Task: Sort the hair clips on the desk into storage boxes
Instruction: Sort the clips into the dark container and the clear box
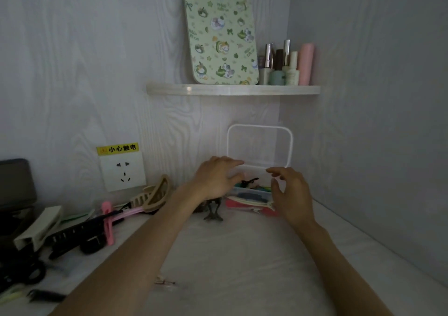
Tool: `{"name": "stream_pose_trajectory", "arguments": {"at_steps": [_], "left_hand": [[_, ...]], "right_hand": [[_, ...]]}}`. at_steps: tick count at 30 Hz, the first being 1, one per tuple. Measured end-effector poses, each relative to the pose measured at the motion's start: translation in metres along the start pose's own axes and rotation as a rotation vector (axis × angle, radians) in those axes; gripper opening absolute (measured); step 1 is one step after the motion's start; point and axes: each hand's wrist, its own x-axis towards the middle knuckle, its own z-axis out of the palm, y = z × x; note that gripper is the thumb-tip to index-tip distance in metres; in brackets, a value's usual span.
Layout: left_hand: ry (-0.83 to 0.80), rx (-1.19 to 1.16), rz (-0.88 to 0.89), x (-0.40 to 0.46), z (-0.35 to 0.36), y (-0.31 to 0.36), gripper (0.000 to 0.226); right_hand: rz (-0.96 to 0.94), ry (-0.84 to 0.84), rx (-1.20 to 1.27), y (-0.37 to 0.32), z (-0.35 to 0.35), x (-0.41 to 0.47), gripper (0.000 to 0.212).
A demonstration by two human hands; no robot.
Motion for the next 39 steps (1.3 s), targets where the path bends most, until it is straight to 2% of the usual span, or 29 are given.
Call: {"name": "stream_pose_trajectory", "arguments": {"at_steps": [6,9,11,12,14,15,17,19,24,26,32,35,37,39], "left_hand": [[0.262,-0.002,0.093,-0.104,-0.040,-0.040,0.025],[0.234,-0.063,0.039,-0.164,-0.052,-0.054,0.023],[0.136,-0.145,-0.029,-0.198,-0.059,-0.066,0.030],[0.055,-0.179,-0.074,-0.212,-0.061,-0.072,0.034],[-0.152,-0.192,-0.137,-0.229,-0.063,-0.081,0.050],[-0.237,-0.162,-0.151,-0.233,-0.063,-0.085,0.061],[-0.298,-0.095,-0.181,-0.238,-0.063,-0.092,0.072],[-0.250,-0.059,-0.213,-0.238,-0.061,-0.098,0.065],[-0.111,-0.027,-0.216,-0.234,-0.054,-0.102,0.023],[-0.052,-0.028,-0.195,-0.231,-0.048,-0.095,0.015],[0.124,0.090,-0.186,-0.226,-0.038,-0.089,0.020],[0.166,0.125,-0.194,-0.224,-0.035,-0.091,0.020],[0.195,0.143,-0.202,-0.223,-0.033,-0.091,0.019],[0.220,0.154,-0.213,-0.220,-0.030,-0.091,0.017]], "right_hand": [[-0.110,0.008,0.004,-0.024,-0.004,-0.008,0.025],[-0.200,-0.035,0.066,-0.057,-0.005,-0.017,0.020],[-0.175,-0.259,0.249,-0.093,-0.003,-0.031,0.012],[-0.151,-0.454,0.317,-0.112,-0.001,-0.042,0.010],[-0.177,-0.842,0.255,-0.137,0.007,-0.064,0.032],[-0.217,-0.969,0.184,-0.144,0.013,-0.074,0.046],[-0.304,-1.045,0.086,-0.150,0.026,-0.088,0.063],[-0.340,-0.972,0.083,-0.152,0.034,-0.094,0.060],[-0.338,-0.874,0.109,-0.148,0.046,-0.089,0.034],[-0.398,-0.825,0.101,-0.148,0.051,-0.086,0.024],[-0.472,-0.739,0.022,-0.145,0.053,-0.077,0.017],[-0.378,-0.687,0.059,-0.135,0.044,-0.070,0.015],[-0.313,-0.579,0.101,-0.129,0.033,-0.061,0.011],[-0.273,-0.402,0.128,-0.121,0.016,-0.046,0.007]]}}
